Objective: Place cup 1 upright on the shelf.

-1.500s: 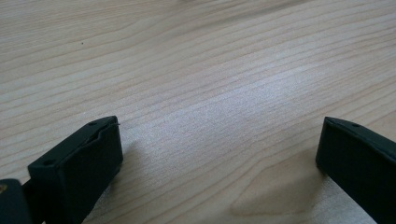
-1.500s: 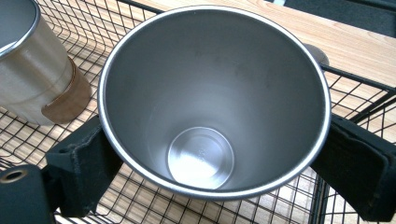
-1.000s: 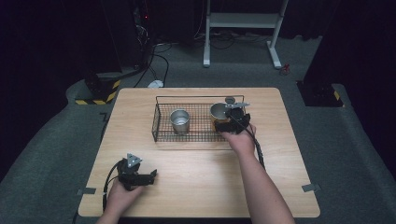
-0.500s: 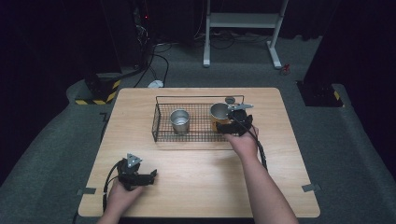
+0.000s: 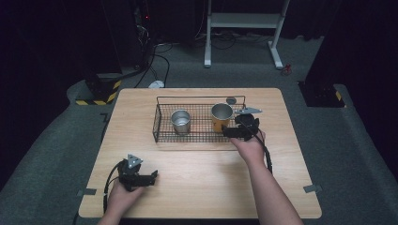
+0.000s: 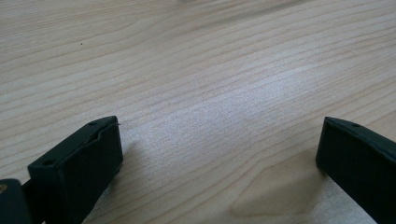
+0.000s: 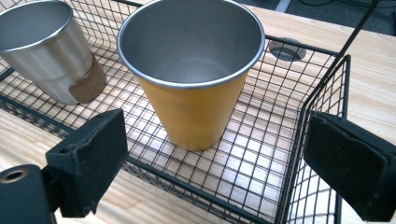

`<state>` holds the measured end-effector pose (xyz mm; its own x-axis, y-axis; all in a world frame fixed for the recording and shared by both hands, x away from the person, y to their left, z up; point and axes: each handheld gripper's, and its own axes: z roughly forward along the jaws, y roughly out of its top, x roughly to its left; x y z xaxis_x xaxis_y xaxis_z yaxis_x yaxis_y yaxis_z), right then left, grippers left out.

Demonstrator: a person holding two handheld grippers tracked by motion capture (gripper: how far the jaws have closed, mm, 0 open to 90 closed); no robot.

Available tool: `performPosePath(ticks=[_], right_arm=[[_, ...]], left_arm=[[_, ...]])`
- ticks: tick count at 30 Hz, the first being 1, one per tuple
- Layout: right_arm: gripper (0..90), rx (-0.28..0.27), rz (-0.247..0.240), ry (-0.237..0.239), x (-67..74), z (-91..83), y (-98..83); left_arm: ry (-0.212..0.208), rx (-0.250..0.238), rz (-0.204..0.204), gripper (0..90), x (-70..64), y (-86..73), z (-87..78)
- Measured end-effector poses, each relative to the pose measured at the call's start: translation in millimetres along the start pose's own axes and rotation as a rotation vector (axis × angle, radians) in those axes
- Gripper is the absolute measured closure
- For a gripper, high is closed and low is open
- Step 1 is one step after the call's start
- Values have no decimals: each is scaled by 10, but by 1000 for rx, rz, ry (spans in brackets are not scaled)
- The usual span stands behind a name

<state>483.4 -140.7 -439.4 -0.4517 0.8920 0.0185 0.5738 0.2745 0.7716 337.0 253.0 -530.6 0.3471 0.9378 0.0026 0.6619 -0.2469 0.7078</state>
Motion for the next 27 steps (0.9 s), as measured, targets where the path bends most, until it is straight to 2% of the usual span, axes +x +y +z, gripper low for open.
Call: performPosePath(ticks=[7,15,21,27], right_arm=[[61,-32,1,18,7,-145,-57],[61,-57,-8,30,6,-324,-219],[62,-71,-18,34,-22,-467,-408],[62,-66,-23,16,-73,-550,-590]], left_arm=[[1,0,-1,5,-1,-1,0],[1,0,-1,5,-1,-1,-1],[1,0,-1,5,-1,-1,-1],[1,0,-1,5,-1,-1,-1]])
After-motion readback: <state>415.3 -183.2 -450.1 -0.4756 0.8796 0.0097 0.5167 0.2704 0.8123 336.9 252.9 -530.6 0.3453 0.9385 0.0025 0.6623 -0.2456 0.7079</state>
